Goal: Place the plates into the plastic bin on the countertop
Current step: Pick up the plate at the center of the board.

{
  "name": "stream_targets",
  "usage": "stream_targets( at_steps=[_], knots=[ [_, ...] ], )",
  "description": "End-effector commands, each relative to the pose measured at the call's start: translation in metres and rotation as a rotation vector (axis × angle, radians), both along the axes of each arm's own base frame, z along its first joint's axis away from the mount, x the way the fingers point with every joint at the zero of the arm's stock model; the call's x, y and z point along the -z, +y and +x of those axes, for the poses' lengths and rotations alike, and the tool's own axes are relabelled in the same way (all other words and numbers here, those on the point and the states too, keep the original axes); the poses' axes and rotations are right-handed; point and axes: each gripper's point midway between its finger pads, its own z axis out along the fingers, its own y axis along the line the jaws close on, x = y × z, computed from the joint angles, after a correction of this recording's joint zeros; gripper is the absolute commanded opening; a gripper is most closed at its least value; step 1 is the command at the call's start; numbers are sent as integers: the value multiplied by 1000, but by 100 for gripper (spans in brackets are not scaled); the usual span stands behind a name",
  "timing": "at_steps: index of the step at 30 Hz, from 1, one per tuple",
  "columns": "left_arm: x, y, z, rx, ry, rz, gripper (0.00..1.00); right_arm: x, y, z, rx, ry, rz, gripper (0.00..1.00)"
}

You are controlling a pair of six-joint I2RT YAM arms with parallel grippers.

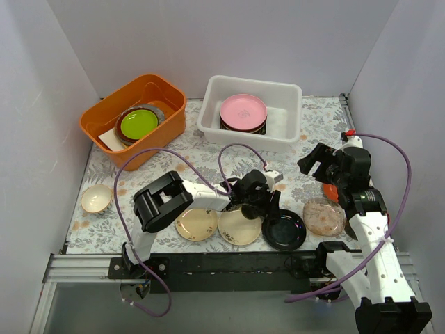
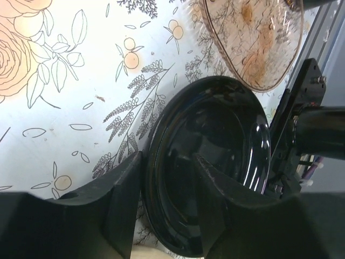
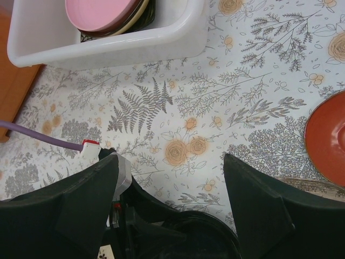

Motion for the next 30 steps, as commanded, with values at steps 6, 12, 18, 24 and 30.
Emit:
stream_targets(
  at_steps=[6, 12, 18, 24, 30],
  knots=[
    [25, 13, 2, -30, 10, 90, 35, -7, 0, 1, -6, -36, 0, 86],
    [25, 12, 4, -35, 8, 94, 26, -7, -1, 1, -3, -38, -1, 86],
    [29, 13, 5, -39, 8, 109, 12, -5, 0, 0, -6, -36, 3, 85],
    [24, 12, 11, -59, -7, 105, 1, -3, 0, -1, -7, -29, 4, 86],
    [17, 13, 20, -88, 9, 90, 0, -1, 1, -2, -14, -25, 8, 86]
  ],
)
